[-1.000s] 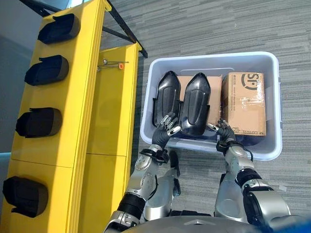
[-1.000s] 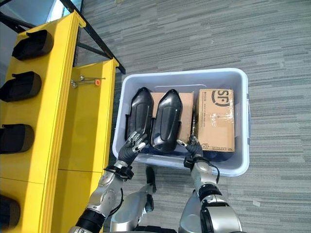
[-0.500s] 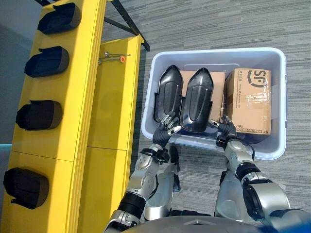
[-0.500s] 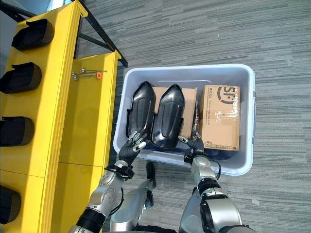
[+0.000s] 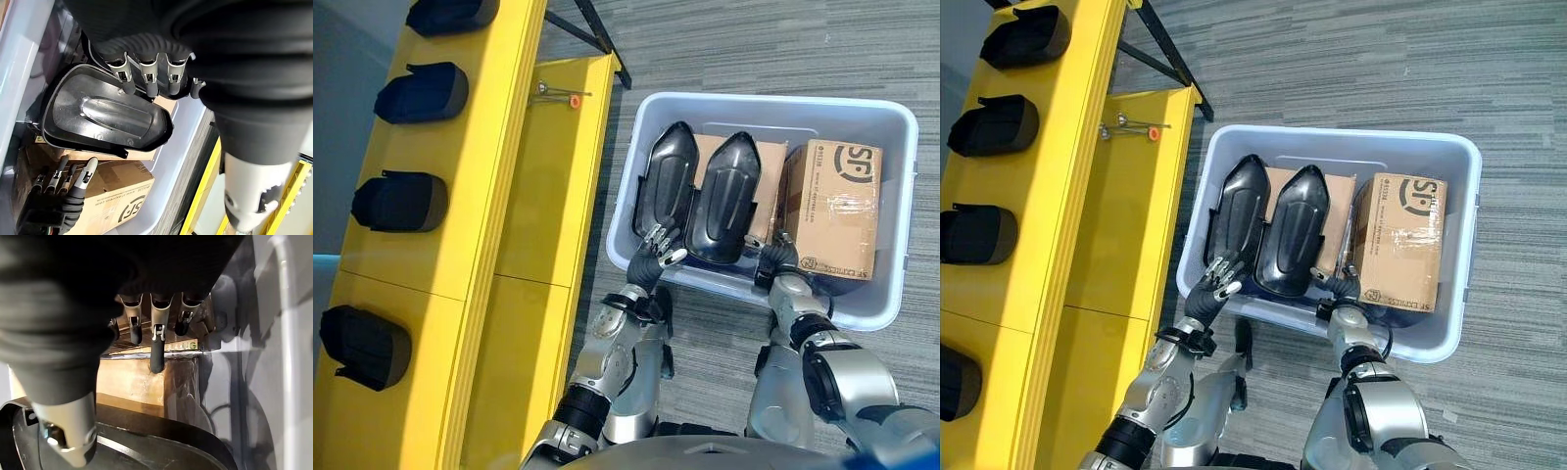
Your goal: Move parts from the plastic box to the shelf.
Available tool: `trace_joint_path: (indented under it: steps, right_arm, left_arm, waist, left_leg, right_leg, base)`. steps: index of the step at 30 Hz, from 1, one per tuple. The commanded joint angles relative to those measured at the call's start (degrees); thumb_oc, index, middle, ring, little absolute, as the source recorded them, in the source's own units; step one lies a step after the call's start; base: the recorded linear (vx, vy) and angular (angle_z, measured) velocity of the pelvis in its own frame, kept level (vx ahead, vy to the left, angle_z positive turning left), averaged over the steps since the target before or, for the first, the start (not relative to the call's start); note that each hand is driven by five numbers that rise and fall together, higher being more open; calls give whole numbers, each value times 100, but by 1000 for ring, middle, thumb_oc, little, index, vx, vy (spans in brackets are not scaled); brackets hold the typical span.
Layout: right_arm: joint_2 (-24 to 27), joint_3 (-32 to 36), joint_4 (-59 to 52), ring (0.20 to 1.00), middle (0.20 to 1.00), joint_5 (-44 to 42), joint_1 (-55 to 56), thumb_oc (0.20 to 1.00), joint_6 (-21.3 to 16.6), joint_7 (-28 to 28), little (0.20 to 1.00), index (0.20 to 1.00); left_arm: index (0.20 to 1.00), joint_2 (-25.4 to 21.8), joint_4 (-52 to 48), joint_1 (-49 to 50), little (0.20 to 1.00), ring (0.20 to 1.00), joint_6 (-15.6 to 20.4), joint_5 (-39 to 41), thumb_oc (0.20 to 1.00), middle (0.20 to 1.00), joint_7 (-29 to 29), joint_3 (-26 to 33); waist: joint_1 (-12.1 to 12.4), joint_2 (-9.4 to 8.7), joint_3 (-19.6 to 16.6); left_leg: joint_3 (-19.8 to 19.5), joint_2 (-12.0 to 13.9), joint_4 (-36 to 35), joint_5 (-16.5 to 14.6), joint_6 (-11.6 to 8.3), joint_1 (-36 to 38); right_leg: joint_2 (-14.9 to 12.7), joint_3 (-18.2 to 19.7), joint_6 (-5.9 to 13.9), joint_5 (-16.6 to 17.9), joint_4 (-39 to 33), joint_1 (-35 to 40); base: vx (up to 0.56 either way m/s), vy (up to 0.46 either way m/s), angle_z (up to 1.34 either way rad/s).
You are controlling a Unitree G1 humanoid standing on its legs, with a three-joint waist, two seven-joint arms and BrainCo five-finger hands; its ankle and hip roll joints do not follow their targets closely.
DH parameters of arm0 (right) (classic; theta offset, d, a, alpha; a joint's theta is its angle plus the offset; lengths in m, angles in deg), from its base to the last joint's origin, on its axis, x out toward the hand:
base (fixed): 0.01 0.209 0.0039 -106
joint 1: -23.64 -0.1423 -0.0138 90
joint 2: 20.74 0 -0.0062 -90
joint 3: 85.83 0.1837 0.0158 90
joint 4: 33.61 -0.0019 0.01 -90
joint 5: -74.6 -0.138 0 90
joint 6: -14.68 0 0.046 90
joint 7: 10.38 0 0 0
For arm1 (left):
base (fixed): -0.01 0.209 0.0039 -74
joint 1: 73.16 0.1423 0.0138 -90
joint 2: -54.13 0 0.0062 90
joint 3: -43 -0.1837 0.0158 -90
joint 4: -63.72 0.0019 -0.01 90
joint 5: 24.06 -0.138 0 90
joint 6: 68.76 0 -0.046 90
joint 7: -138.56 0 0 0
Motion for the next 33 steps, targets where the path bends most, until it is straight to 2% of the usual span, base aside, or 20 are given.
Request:
trace_joint_path:
  steps: [1, 7, 19, 33]
  right_arm:
    - [-267, 6, 287, 1000, 1000, 66, -731, 1000, -52, -84, 1000, 1000]
    - [-248, -19, 502, 1000, 1000, 61, -1064, 1000, 1, -293, 1000, 1000]
    - [-57, -62, 1019, 1000, 1000, 29, -1843, 1000, 175, -881, 1000, 1000]
    - [821, -177, 1484, 1000, 1000, -115, -2295, 1000, 400, -1235, 1000, 1000]
  left_arm:
    - [1000, 562, -1019, -55, 1000, 1000, 262, -1, 1000, 1000, 30, -204]
    - [1000, 435, -1233, -97, 1000, 1000, 275, -84, 1000, 1000, 110, -357]
    - [1000, 162, -1654, -238, 1000, 1000, 376, -176, 1000, 1000, 361, -569]
    - [1000, 125, -1826, -167, 1000, 1000, 460, -20, 1000, 1000, 568, -739]
  waist:
    - [257, -187, 254]
    - [409, -245, 254]
    - [721, -242, 254]
    - [969, -171, 254]
  left_leg:
    - [-157, 574, 825, -289, -297, 4]
    - [-193, 572, 877, -286, -285, -28]
    - [-356, 555, 1094, -289, -246, -450]
    - [-527, 526, 1338, -282, -279, -1064]
  right_leg:
    - [-839, 157, -349, -264, -41, 475]
    - [-814, 104, -363, -241, -73, 565]
    - [-791, 79, -416, -222, -71, 457]
    - [-850, 67, -454, -187, -13, 148]
  base:
    - [23, 50, 6]
    - [14, 30, 9]
    - [2, 39, 9]
    - [-8, 37, 6]
